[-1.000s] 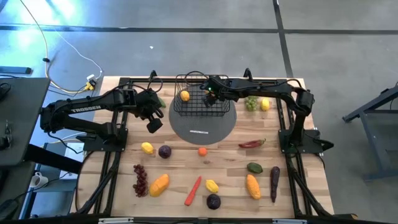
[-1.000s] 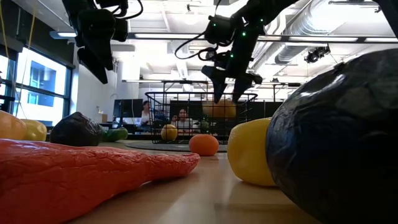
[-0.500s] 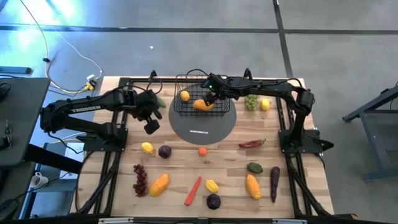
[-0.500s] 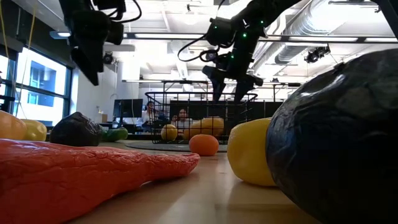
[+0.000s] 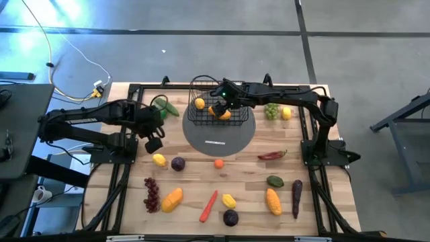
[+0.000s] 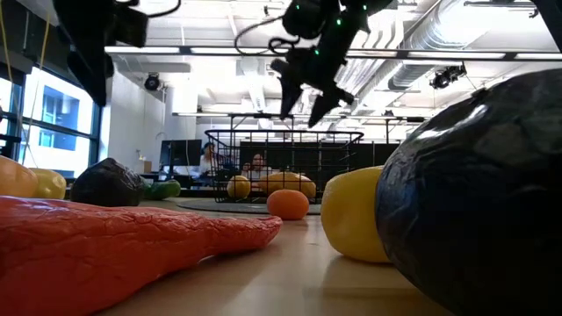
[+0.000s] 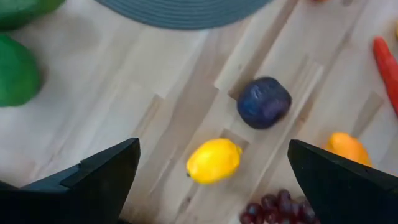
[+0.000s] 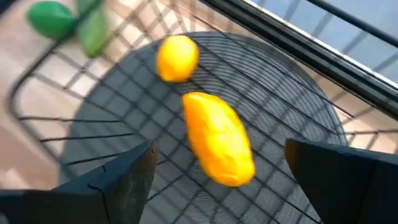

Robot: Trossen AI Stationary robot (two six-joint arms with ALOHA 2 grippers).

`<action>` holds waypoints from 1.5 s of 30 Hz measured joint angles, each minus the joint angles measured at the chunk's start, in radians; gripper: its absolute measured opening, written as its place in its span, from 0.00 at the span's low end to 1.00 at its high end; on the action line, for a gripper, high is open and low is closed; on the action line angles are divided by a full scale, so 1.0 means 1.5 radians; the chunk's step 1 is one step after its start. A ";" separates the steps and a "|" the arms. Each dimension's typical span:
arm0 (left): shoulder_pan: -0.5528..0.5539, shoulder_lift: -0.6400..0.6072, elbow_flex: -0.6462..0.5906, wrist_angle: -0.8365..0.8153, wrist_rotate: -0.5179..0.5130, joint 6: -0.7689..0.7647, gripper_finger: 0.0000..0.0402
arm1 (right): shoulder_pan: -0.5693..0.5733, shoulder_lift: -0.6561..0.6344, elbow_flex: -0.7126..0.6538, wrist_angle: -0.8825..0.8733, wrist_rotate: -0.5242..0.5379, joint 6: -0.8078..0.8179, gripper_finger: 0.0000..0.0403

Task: Build produce basket
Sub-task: Put the yellow lemon into the basket

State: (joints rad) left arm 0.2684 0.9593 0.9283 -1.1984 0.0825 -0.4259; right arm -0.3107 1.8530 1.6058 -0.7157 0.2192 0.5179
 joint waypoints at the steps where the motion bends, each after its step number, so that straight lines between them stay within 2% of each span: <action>1: -0.010 -0.006 0.000 -0.003 -0.001 -0.005 0.99 | 0.006 0.000 0.007 0.000 0.000 -0.001 0.83; 6: -0.066 -0.026 0.000 -0.013 -0.002 0.022 0.99 | 0.034 0.000 0.034 -0.005 0.000 -0.019 0.83; 16: -0.163 -0.011 0.000 -0.012 -0.007 0.243 0.99 | 0.062 0.000 0.095 -0.086 0.002 -0.032 0.83; 26: -0.188 0.076 0.000 -0.012 -0.008 0.388 0.99 | 0.050 0.000 0.184 -0.212 0.090 -0.037 0.83; 32: -0.205 0.168 0.000 -0.011 0.001 0.409 0.99 | 0.030 0.000 0.249 -0.312 0.100 -0.054 0.83; 45: -0.238 0.323 0.000 -0.002 0.001 0.409 0.99 | 0.019 0.001 0.257 -0.324 0.104 -0.104 0.83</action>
State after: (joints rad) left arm -0.0883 1.4443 0.9283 -1.2012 0.0842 0.1875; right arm -0.2829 1.8542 1.9911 -1.2014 0.3752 0.3617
